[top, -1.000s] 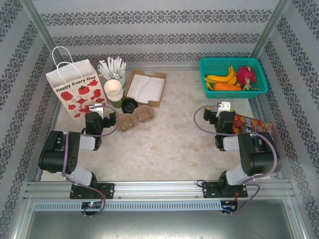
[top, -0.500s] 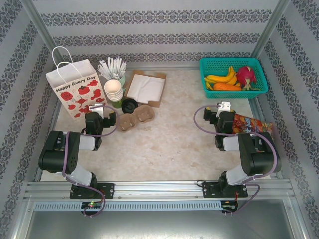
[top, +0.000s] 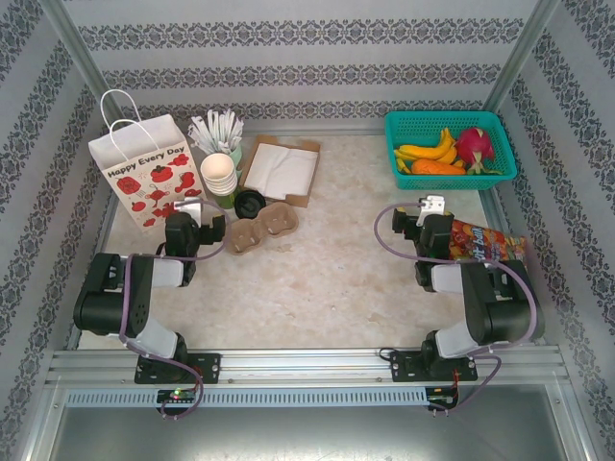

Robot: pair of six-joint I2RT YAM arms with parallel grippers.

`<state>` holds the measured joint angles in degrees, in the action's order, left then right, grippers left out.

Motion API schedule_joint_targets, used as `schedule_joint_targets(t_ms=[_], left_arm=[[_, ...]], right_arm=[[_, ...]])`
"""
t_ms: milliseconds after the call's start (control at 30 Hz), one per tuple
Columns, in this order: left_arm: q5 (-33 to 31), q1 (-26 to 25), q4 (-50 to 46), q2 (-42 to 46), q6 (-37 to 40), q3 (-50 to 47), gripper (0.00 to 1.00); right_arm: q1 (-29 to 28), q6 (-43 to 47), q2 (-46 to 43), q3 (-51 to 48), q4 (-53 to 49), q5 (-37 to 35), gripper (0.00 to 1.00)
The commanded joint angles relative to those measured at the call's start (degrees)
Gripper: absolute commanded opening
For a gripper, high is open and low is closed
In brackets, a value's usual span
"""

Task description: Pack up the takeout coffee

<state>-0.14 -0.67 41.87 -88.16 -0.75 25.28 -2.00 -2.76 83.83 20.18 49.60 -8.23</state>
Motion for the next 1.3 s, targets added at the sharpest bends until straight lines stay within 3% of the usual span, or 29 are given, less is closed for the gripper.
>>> schedule_joint_targets(t_ms=[0,200,333,467,600,700,800,900,967,1267], left_arm=[[0.5,-0.3,-12.1,4.3,0.9,5.6,1.00],[-9.1,-6.6,-22.9,8.5,0.3,10.6,1.00],[-14.0,-9.2,-28.4,12.3,-4.9,12.9,1.00],[-18.8,-9.4,-39.6,17.6,-18.0,16.2,1.00],[-21.2,-9.4,-60.7,22.7,-35.4,21.8,1.00],[-12.9,-9.2,-71.6,24.4,-42.9,24.8,1.00],[-1.9,-9.2,-77.8,23.8,-47.3,25.7,1.00],[4.3,-9.2,-81.7,22.9,-48.2,25.1,1.00],[6.4,-9.2,-83.3,22.5,-46.5,25.0,1.00],[13.2,-9.2,-82.4,13.9,-40.1,27.1,0.83]], right_arm=[[0.2,1.1,-6.0,0.9,-3.3,2.2,0.98],[-0.6,-2.7,-19.0,3.4,-20.2,4.1,0.98],[-1.4,-10.6,-25.5,11.1,-42.4,5.2,0.98],[-2.7,-18.0,-27.4,18.1,-58.7,11.7,0.98],[-4.8,-28.2,-27.6,22.7,-67.9,11.6,0.98],[-5.1,-36.8,-28.0,23.1,-68.2,13.1,0.98],[-5.2,-39.8,-27.8,24.3,-67.9,14.2,0.98],[-5.3,-40.5,-26.9,25.4,-67.9,14.3,0.98],[-5.5,-40.4,-26.3,25.8,-67.8,14.5,0.98],[-7.6,-38.2,-21.6,27.5,-66.7,16.0,0.98]])
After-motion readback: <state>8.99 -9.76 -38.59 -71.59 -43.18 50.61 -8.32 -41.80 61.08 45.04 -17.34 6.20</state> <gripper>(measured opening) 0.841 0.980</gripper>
